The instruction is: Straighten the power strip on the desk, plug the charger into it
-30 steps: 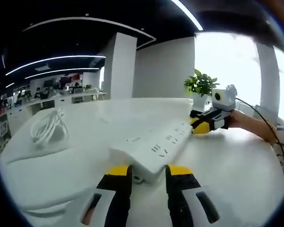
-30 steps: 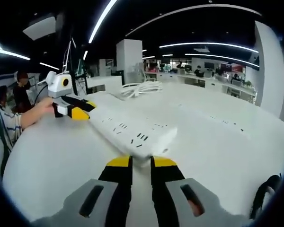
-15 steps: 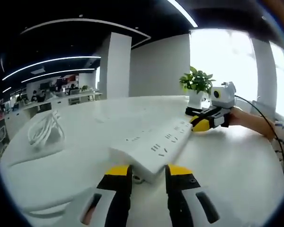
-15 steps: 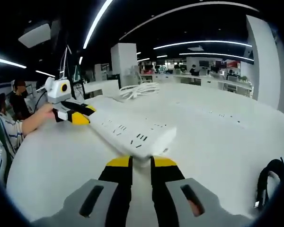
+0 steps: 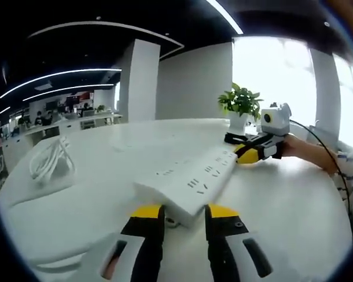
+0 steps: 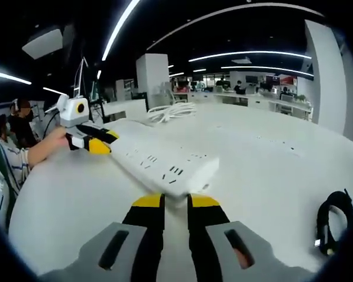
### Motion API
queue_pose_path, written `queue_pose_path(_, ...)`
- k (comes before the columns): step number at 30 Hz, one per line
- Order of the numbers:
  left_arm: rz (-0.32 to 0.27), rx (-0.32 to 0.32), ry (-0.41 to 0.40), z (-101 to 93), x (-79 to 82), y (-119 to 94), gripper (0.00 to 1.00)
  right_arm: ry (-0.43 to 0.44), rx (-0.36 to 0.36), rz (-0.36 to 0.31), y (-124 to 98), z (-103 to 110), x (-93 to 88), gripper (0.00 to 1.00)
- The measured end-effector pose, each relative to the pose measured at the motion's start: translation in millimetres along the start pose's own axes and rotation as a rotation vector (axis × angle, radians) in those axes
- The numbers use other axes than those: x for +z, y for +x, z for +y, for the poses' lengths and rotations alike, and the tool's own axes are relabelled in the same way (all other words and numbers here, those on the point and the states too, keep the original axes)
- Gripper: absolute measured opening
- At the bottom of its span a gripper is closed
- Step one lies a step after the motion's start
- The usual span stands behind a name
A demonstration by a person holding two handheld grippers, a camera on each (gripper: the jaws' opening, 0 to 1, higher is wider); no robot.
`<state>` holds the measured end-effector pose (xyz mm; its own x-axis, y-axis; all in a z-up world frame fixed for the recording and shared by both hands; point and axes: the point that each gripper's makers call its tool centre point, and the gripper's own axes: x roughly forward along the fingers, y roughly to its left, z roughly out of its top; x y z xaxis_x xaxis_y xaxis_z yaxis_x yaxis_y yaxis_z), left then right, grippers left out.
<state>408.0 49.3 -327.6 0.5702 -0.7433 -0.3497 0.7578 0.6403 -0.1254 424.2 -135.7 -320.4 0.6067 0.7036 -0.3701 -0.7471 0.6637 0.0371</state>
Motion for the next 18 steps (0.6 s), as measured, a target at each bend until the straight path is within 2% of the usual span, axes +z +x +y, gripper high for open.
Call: queue_pose_path(18, 0.010, -0.053, 0.007, -20.9, -4.6, 1.0, 0.26, 0.008, -0.008, -0.004, -20.1, 14.5, -12.9, 0.15)
